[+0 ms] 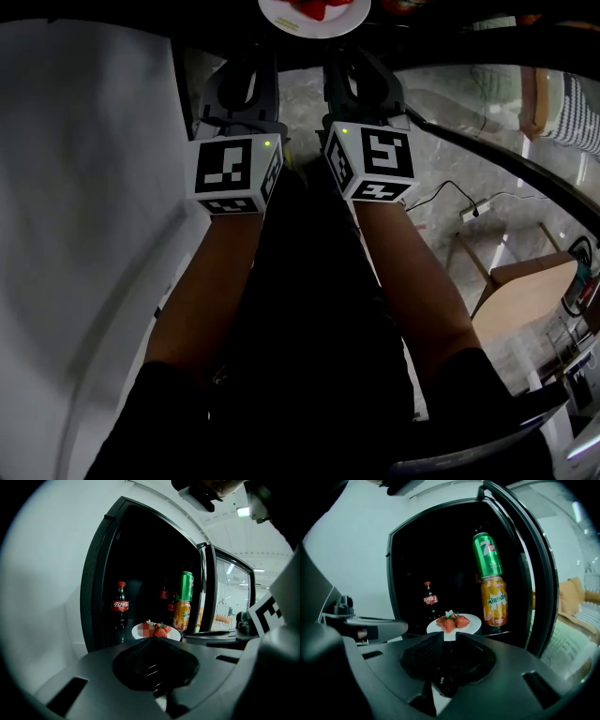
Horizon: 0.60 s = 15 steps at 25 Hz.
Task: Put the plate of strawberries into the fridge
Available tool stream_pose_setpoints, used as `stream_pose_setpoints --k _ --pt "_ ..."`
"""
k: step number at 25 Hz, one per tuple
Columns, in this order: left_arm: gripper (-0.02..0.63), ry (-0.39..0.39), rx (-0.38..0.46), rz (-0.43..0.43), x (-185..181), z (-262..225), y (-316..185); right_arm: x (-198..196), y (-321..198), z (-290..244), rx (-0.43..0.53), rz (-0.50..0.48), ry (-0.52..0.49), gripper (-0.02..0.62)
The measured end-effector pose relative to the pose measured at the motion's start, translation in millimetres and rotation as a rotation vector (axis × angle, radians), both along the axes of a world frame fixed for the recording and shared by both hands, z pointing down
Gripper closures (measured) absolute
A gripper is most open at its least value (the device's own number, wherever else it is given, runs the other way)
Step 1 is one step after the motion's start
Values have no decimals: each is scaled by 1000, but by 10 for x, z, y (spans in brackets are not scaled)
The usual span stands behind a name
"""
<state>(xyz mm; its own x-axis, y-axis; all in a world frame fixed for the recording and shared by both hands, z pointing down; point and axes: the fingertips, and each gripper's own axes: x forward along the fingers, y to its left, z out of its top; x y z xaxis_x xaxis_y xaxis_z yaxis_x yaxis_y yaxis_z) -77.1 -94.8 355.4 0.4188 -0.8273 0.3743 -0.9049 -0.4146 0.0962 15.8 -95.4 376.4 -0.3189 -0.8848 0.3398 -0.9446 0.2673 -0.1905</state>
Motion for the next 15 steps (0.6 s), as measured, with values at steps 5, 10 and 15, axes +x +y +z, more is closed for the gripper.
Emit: stream_pose_setpoints --k 5,10,15 --pt "601 1 -5 -2 11 63 -4 -72 -24 128 20 -49 93 514" --pt "601 1 -5 1 0 76 -25 -154 -50 163 11 -63 102 514" --pt "601 8 -5 -7 -27 118 -65 -208 -111 192 15 -76 103 514"
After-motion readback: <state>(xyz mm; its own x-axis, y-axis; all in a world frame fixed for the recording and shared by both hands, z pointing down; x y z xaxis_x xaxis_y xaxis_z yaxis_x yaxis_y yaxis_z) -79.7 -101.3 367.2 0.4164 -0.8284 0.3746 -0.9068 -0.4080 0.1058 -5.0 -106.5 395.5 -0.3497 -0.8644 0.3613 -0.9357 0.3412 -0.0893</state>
